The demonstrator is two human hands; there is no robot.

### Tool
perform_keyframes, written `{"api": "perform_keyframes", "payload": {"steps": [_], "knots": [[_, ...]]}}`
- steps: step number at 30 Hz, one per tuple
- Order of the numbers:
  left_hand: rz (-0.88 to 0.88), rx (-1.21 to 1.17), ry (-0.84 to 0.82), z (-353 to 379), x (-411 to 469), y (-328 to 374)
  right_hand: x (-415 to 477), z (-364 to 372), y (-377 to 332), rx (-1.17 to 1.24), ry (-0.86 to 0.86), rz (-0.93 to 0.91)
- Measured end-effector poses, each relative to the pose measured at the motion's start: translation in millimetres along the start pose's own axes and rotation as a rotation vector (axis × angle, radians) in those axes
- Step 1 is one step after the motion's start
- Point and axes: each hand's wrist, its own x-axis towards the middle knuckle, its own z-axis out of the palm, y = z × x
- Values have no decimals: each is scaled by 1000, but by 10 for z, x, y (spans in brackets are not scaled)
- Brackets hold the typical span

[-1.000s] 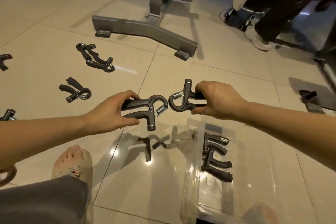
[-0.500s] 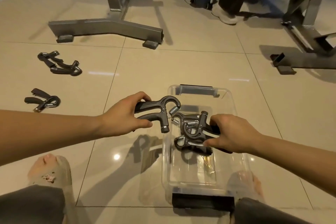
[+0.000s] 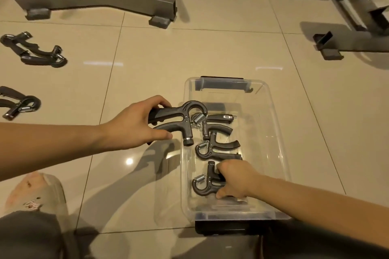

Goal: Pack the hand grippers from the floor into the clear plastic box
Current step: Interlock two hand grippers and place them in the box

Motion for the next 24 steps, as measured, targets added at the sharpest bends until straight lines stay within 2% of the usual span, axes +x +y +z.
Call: {"api": "perform_keyframes", "payload": {"steps": [8, 13, 16, 20, 22, 24], "knots": [[10, -14, -24, 105, 82, 50, 115, 124, 1, -41, 52, -47], [22, -3, -26, 165, 19, 126, 122, -2, 24, 126, 73, 1], [28, 19, 18, 181, -23, 173, 61, -248, 82, 516, 174, 17], [-2, 17, 151, 207, -34, 238, -216, -704, 120, 1389, 291, 13], [-6, -6, 187, 212, -11, 310, -363, -868, 66, 1623, 272, -81], [19, -11, 203, 199, 31, 422, -477, -967, -22, 1675, 260, -180]]}}
